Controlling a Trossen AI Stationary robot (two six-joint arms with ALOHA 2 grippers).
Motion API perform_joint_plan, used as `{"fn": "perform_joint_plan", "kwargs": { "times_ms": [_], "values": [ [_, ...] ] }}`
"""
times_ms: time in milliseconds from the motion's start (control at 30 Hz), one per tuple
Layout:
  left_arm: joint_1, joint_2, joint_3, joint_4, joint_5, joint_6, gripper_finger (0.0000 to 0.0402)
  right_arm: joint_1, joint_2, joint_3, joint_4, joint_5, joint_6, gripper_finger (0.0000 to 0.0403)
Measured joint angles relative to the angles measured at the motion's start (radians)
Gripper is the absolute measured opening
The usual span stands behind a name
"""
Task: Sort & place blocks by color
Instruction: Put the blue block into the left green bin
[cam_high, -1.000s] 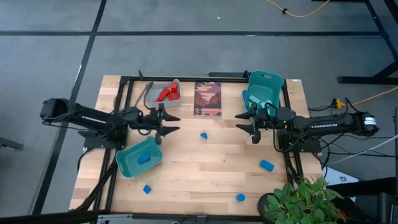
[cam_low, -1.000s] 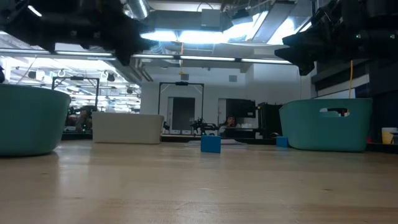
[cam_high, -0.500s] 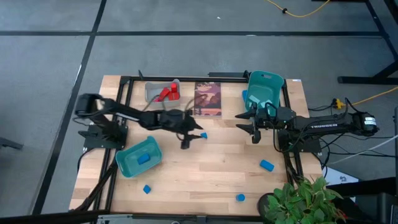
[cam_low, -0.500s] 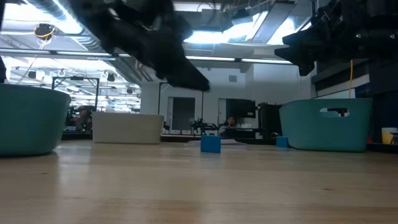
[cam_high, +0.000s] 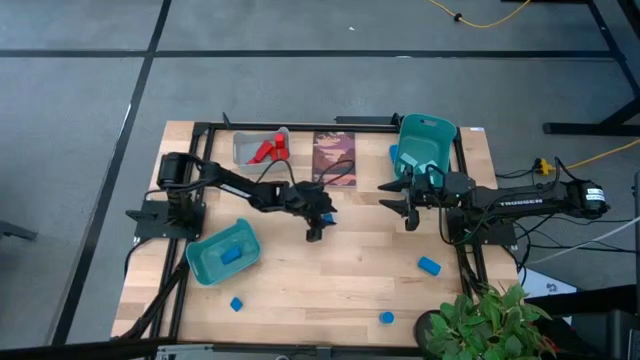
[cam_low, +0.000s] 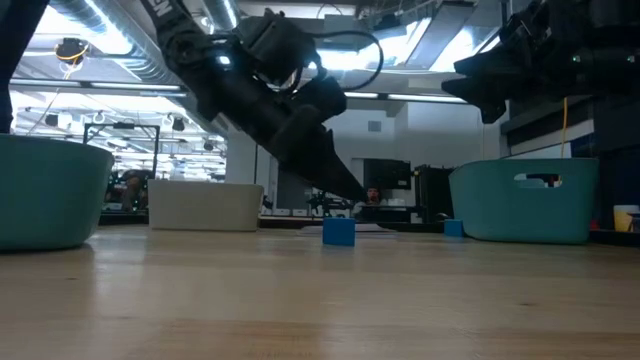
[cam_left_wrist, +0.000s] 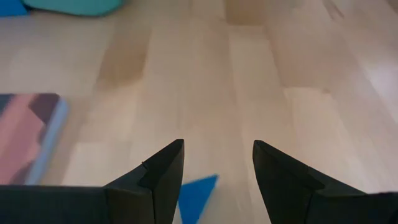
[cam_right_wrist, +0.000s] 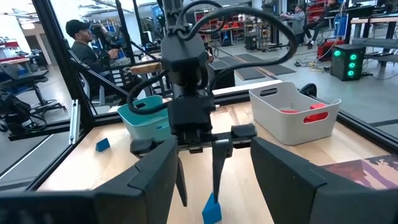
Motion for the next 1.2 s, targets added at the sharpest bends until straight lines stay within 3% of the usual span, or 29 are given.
{"fn": "perform_joint_plan", "kwargs": {
  "times_ms": [233,567,1000,1200],
  "values": [
    [0.000,0.001,-0.005,-0.089,0.012,0.054,0.0184,0.000,0.000,0.000,-0.001,0.000,-0.002,0.0209],
    [0.021,0.001,-0.004,-0.076,0.008,0.088,0.0187,0.000,0.000,0.000,-0.003,0.000,-0.002,0.0209],
    [0.029,0.020,0.013,-0.069,-0.005,0.089,0.0258,0.000,0.000,0.000,-0.005,0.000,-0.003,0.0209],
    [0.050,0.079,0.014,-0.038,0.035,0.068,0.0269,0.000,0.000,0.000,-0.012,0.000,-0.003,0.0209]
  ]
}}
